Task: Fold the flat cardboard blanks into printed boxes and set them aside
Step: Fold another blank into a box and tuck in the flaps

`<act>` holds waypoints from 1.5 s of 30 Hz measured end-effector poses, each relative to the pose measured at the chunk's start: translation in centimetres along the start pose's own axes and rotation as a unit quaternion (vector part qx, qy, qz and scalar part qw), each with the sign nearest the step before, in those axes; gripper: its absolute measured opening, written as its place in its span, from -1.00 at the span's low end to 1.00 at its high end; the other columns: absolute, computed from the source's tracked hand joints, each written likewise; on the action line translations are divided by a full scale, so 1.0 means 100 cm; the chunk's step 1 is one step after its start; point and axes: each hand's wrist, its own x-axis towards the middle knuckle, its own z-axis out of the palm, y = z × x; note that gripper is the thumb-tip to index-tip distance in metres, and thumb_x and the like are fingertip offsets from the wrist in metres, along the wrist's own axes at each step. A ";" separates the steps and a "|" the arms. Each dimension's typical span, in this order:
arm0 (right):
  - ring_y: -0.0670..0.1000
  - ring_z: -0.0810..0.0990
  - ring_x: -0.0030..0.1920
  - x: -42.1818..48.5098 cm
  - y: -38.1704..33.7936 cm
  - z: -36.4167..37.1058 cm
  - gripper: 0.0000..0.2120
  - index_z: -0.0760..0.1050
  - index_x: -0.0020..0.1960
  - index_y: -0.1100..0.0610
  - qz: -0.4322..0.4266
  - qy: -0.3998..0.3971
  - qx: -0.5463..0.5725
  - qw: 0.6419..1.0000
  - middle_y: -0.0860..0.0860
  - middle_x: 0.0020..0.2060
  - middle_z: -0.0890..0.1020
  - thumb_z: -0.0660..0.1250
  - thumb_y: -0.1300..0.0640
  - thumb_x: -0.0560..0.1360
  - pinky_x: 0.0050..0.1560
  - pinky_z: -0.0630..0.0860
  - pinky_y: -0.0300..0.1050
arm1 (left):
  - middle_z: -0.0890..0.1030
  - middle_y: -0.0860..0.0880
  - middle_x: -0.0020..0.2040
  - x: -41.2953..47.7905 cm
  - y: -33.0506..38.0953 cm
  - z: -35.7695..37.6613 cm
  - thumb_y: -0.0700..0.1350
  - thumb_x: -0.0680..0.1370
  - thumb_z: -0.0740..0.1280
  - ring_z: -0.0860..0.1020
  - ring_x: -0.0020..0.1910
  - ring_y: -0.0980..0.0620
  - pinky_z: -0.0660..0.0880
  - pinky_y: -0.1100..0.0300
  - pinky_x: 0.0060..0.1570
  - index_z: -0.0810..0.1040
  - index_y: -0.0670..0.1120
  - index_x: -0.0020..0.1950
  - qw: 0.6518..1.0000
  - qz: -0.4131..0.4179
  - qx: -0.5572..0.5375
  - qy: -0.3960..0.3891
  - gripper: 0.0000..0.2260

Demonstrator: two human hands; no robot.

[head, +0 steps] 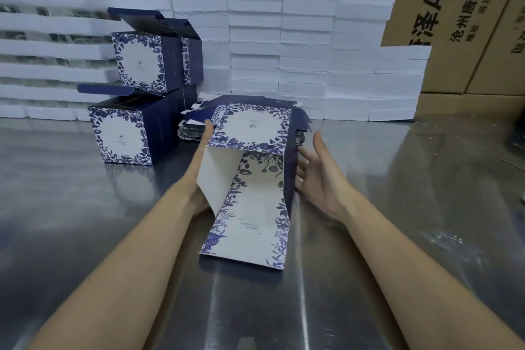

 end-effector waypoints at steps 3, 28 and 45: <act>0.14 0.40 0.40 -0.003 -0.003 0.003 -0.11 0.29 0.49 0.07 -0.016 -0.048 -0.023 0.998 0.09 0.41 0.43 0.19 -0.46 0.34 0.48 0.20 0.16 | 0.72 -0.11 -0.06 -0.007 0.008 0.006 0.36 0.31 0.33 0.70 -0.14 -0.06 0.62 0.11 -0.28 0.75 -0.01 -0.14 0.997 -0.016 0.062 0.037 -0.51; 0.11 0.57 0.24 -0.020 -0.031 0.005 -0.39 0.56 0.27 -0.03 -0.190 0.089 0.186 0.960 0.05 0.23 0.61 -0.02 -0.38 0.55 0.16 0.54 0.02 | -0.17 -0.03 0.58 0.014 -0.021 0.026 0.14 0.38 0.52 -0.07 0.57 -0.15 -0.08 -0.31 0.46 -0.27 0.21 0.54 0.490 0.628 0.604 0.017 0.06; -0.09 0.54 0.22 -0.011 0.003 0.012 -0.44 0.44 0.36 0.17 -0.230 0.116 -0.187 0.948 0.04 0.22 0.59 0.43 0.02 0.42 0.25 0.46 -0.17 | 0.46 0.02 0.34 0.024 -0.036 -0.002 -0.39 0.50 0.36 0.46 0.15 0.43 0.38 0.56 -0.04 0.35 -0.11 0.47 0.809 0.313 0.469 0.165 -0.44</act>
